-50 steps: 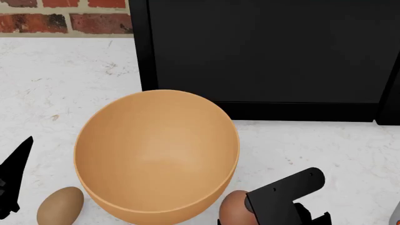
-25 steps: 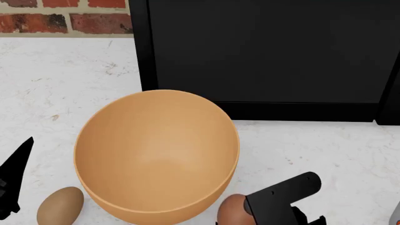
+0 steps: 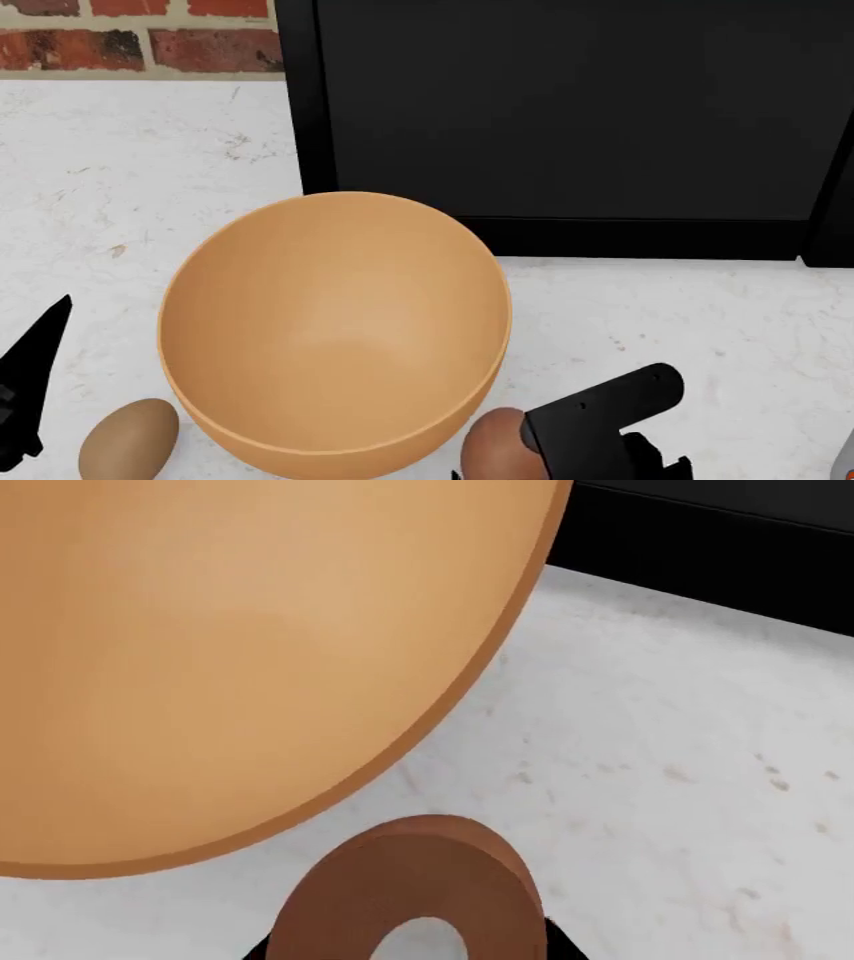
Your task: Place the eggs and milk next to the bowl.
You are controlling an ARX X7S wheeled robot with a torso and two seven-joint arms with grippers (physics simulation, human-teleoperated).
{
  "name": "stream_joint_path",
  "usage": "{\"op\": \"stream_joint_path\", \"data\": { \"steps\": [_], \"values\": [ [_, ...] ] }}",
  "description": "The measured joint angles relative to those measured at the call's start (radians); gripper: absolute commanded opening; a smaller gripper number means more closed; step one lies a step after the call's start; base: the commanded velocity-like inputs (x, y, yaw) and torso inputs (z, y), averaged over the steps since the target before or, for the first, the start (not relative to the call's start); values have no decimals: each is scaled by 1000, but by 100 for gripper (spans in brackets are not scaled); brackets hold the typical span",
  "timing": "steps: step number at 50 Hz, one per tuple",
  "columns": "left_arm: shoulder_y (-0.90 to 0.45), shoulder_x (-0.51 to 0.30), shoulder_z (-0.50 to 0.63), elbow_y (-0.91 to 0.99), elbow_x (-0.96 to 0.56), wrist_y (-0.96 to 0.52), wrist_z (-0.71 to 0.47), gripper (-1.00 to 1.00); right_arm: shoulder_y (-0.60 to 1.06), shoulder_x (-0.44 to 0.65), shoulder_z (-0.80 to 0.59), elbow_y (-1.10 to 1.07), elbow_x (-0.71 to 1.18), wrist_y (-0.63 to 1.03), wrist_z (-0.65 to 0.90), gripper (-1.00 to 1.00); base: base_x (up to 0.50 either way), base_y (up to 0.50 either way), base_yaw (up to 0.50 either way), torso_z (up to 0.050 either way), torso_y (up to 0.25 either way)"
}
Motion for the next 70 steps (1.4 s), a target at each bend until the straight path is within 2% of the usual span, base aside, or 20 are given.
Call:
{"op": "stream_joint_path", "data": {
  "steps": [24,70],
  "values": [
    [1,-1,2,-1,4,4,0,100,18,10,3,-21,27,41,13,100,0,0,0,0,0],
    [-19,5,10,-4,4,6,-1,100,63,81,174,-224,324,180,235,100,0,0,0,0,0]
  ]
}}
